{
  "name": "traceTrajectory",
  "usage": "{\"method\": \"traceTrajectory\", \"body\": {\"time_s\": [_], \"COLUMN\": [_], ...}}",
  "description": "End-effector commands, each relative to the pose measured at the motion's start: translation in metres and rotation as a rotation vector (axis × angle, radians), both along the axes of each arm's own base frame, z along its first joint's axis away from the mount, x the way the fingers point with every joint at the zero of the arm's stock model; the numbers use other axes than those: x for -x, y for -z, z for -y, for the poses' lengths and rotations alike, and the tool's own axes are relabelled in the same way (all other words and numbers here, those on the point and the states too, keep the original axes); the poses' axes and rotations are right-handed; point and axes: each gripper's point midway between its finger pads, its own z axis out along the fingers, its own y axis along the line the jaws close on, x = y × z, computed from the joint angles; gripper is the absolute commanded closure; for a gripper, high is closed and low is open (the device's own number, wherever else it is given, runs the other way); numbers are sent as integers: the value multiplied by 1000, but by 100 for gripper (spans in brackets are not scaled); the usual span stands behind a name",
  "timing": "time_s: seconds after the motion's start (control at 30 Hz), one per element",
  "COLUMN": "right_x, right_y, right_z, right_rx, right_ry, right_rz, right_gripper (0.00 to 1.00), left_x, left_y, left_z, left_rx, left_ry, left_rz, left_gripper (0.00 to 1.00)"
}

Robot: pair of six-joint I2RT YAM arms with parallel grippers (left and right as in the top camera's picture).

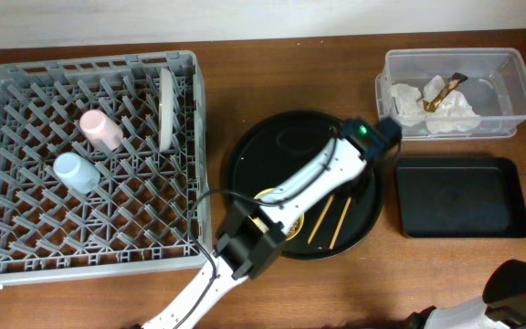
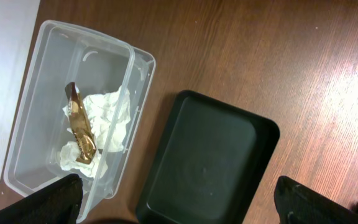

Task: Sort waste into correct bins and load items into the dishwasher rack
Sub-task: 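Grasp one chopstick with the left gripper and lift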

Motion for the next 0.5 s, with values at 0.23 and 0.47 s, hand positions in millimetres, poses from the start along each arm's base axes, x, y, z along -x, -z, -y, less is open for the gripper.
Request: {"method": "traceTrajectory", "body": {"time_s": [0.23,0.47], "right_x": [1,1], "right_y": [-2,-2], "right_z": [0,0], "right_rx": [4,4], "right_ry": [3,3], "right_rz": [3,3], "right_gripper": [1,1], "left_x": [-140,-169], "left_y": [-207,-167], "left_z": [-145,-234], "left_rx": [202,108], "left_ry": [-254,-353], "left_rz": [479,347], "left_gripper": [100,100]}}
